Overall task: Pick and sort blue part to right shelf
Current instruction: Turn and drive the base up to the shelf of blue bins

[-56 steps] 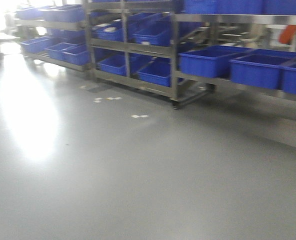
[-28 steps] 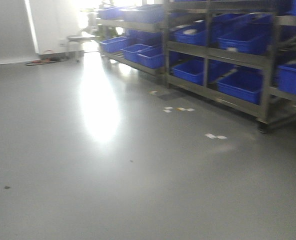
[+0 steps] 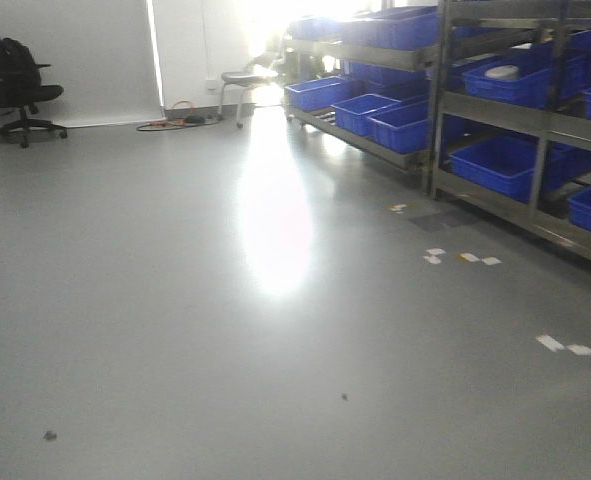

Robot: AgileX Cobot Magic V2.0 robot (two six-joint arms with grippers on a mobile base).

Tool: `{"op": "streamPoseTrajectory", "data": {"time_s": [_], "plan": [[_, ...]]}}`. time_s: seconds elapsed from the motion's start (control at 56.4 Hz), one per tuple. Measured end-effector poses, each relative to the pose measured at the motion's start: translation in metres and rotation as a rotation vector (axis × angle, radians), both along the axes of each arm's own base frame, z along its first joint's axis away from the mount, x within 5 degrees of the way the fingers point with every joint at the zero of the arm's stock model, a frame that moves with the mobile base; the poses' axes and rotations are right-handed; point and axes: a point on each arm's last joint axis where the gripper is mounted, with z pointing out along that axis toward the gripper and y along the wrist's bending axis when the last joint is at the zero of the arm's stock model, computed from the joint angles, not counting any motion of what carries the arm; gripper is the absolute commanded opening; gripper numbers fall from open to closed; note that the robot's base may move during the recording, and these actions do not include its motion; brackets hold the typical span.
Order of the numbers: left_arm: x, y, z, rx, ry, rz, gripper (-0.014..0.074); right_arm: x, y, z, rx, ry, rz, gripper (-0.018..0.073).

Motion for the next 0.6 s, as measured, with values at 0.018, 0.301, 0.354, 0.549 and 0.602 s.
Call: {"op": "streamPoseTrajectory", "data": {"time_s": [0.018, 0.301, 0.354, 0.549, 0.602], "plan": [[0.0, 0.0, 0.0, 0.0, 0.0, 0.0, 0.026, 0.0, 0.0, 0.0, 0.0, 0.0, 0.0, 0.0209], [0.0, 0.0, 0.0, 0.0, 0.0, 0.0, 0.026, 0.0, 0.0, 0.0, 0.0, 0.0, 0.0, 0.0209], [0.0, 0.0, 0.0, 0.0, 0.0, 0.0, 0.026, 0.0, 0.0, 0.0, 0.0, 0.0, 0.0, 0.0209], [0.0, 0.0, 0.0, 0.0, 0.0, 0.0, 0.026, 0.0, 0.0, 0.0, 0.0, 0.0, 0.0, 0.0209], [0.0, 0.0, 0.0, 0.0, 0.0, 0.0, 0.026, 0.0, 0.0, 0.0, 0.0, 0.0, 0.0, 0.0209]]}}
